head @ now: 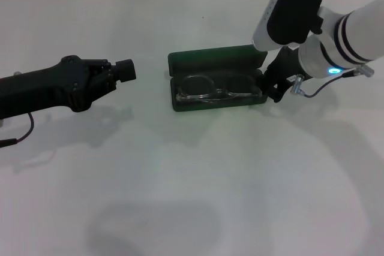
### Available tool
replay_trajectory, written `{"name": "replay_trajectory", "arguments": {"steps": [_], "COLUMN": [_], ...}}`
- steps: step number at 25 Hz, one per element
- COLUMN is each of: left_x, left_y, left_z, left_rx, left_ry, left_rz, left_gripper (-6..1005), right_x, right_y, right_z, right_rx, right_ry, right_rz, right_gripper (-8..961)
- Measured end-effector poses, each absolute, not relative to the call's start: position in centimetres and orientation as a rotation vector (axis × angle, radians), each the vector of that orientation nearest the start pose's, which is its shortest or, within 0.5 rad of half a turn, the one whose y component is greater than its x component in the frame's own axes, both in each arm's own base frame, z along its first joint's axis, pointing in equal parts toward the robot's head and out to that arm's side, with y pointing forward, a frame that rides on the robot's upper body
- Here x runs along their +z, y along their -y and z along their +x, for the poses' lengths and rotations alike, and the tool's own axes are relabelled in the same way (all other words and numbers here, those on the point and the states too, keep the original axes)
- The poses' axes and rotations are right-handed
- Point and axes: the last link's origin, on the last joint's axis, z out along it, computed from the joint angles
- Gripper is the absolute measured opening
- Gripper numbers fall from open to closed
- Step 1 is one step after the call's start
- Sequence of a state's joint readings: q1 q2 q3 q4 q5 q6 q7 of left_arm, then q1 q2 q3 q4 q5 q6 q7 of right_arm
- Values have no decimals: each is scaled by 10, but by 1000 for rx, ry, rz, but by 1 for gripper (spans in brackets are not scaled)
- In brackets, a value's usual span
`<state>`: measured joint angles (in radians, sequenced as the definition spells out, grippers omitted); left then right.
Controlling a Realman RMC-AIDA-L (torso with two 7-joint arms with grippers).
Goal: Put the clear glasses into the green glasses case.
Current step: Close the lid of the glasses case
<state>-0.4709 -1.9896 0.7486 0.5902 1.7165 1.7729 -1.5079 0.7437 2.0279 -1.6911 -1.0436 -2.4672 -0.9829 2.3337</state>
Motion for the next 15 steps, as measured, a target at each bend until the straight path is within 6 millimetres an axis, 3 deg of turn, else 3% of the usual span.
{"name": "replay_trajectory", "arguments": {"steps": [9, 12, 15], "left_x": [40, 40, 40], "left_y": [-309, -309, -308], "left_z": [-255, -254, -255], "left_rx": [-1118, -1120, -1131], "left_ry": [764, 764, 766], "left_rz": [-2692, -2692, -2680], "left_gripper": [55, 55, 55], "right_x": [-43, -26, -15], "right_y": [-388, -370, -363], "right_z": [156, 158, 162], "right_rx": [-436, -401, -371], "right_ry": [-185, -171, -186], "right_rz": [-2500, -2448, -2421], "right_gripper": [14, 14, 14]}}
